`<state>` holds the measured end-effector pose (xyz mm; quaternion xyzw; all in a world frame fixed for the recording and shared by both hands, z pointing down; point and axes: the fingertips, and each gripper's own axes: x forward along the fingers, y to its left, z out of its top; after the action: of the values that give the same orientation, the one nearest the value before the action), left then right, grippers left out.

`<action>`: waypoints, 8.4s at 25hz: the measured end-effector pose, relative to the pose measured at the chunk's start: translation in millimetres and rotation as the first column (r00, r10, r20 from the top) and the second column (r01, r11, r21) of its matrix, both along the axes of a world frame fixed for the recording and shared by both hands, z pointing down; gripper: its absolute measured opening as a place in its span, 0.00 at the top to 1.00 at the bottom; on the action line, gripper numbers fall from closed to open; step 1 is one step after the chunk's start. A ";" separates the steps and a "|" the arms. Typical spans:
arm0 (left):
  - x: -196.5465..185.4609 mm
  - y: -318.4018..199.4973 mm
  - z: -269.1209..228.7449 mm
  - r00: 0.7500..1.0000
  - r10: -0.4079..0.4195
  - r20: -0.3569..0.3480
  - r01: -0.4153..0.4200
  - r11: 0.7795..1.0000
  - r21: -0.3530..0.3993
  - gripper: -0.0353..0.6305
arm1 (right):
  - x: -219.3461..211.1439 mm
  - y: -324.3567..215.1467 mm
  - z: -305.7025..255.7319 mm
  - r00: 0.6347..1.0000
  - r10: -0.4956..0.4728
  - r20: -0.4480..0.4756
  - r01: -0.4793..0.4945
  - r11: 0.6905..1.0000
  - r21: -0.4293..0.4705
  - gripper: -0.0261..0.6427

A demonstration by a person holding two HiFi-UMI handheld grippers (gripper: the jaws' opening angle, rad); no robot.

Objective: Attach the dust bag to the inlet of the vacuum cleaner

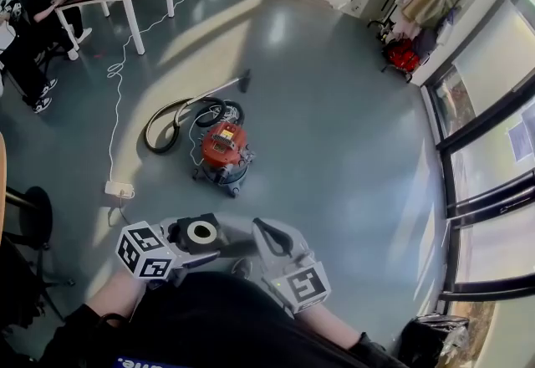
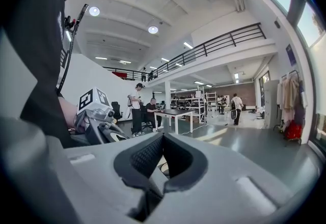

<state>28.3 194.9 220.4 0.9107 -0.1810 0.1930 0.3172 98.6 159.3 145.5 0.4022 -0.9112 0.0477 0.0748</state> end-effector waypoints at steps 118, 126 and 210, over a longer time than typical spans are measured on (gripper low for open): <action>-88.2 -144.1 89.5 0.932 0.341 -0.120 -0.356 0.924 -0.138 0.41 | -77.9 -214.9 83.6 0.975 0.139 -0.174 -0.168 0.972 -0.162 0.97; -50.5 -140.8 115.7 0.947 0.304 -0.102 -0.319 0.929 -0.188 0.41 | -44.9 -240.9 107.0 0.987 0.072 -0.143 -0.097 0.980 -0.176 0.97; -6.2 -206.7 618.7 0.920 0.268 -0.286 -0.391 0.684 -0.616 0.42 | -50.0 -339.9 496.5 0.991 -0.022 -0.129 0.030 0.997 0.064 0.97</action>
<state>22.1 -11.8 839.1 0.7688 0.0950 0.2187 0.5934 48.6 -180.6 642.0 0.3948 -0.9108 -0.0092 0.1205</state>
